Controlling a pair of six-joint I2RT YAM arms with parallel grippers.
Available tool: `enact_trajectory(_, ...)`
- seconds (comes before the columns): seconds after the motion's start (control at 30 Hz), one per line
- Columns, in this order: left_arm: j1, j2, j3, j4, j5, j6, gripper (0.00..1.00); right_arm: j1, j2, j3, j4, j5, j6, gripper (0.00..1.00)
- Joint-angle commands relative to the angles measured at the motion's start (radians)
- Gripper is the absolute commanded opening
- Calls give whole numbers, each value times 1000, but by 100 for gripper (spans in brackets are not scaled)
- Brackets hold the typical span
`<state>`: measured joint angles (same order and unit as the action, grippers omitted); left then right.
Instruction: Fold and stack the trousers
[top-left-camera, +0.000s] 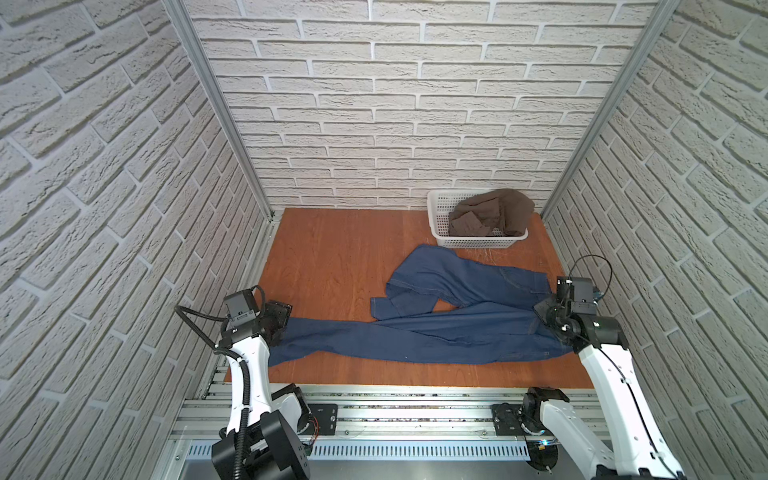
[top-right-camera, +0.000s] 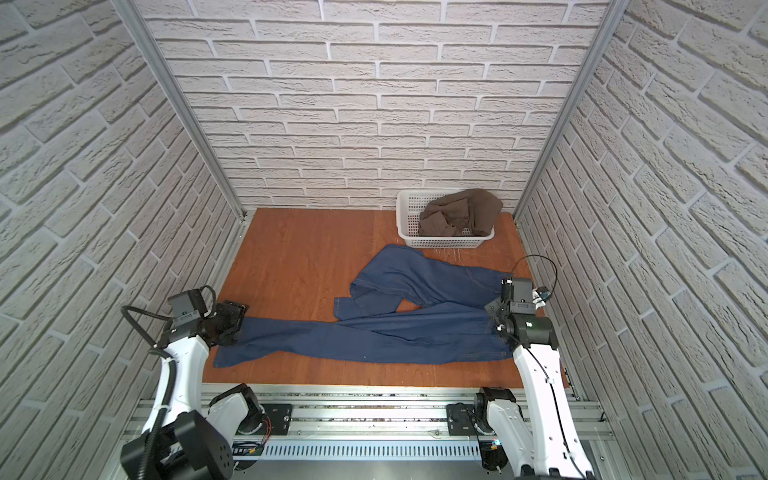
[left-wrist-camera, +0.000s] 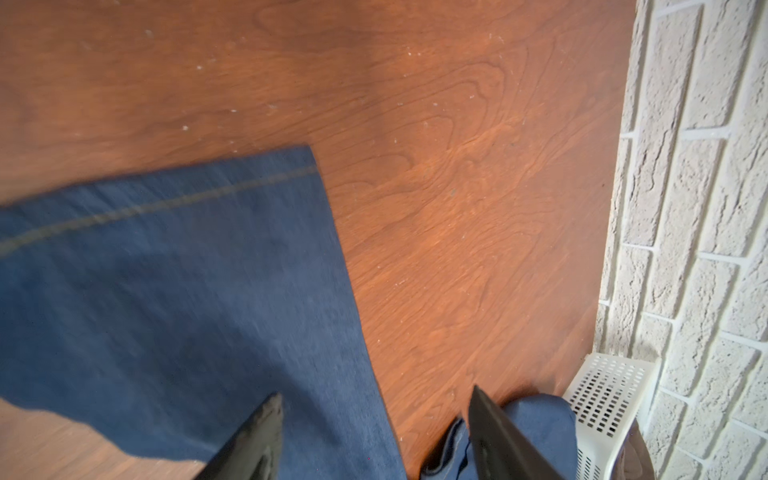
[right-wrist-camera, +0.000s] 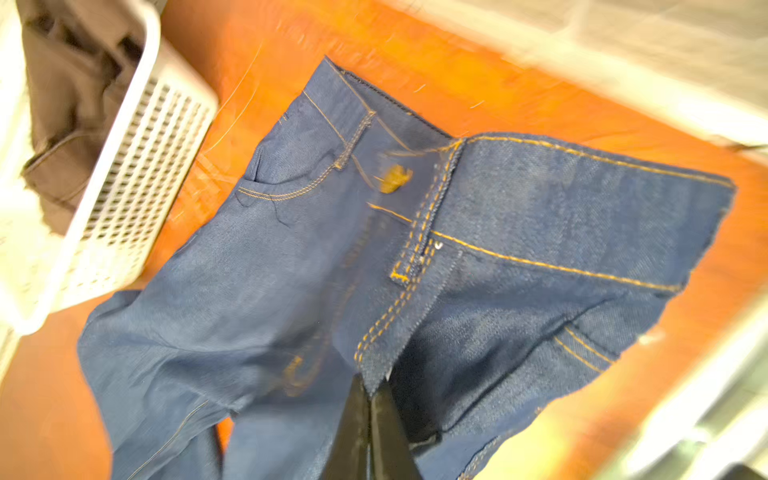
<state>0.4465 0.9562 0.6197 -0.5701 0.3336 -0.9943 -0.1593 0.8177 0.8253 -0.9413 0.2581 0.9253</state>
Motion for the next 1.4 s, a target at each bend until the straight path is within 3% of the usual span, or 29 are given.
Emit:
enact_trajectory(0.0,-84,40,60,23,2,40,71,-6,26,-56,-103,87,-18,10)
enact_trajectory(0.13,-239,109,105,54,-9,36,72,-7,55,-82,-63,-2,-13,41)
enact_trajectory(0.23,-372,181,140,81,-24,32,72,-6,99,-31,-71,-45,-37,52)
enact_trajectory(0.43,-626,374,214,155,-24,14,69,-6,126,15,-40,-66,-51,54)
enact_trajectory(0.6,-770,544,277,202,-25,19,67,-6,148,-1,0,-91,-51,54)
enact_trajectory(0.77,-858,697,347,248,-22,29,63,-6,178,-24,49,-120,-51,53)
enact_trajectory(1.0,-915,853,425,295,-3,28,55,-6,236,-20,98,-144,-56,53)
enact_trajectory(1.17,-930,897,436,288,6,28,42,-7,259,-26,127,-148,-54,53)
enact_trajectory(1.27,-928,884,435,265,-15,43,22,-6,275,-35,153,-156,-51,52)
enact_trajectory(1.33,-922,866,443,255,-34,56,2,-6,296,-42,183,-171,-51,52)
enact_trajectory(1.37,-916,855,450,249,-43,62,0,-6,309,-46,203,-179,-51,52)
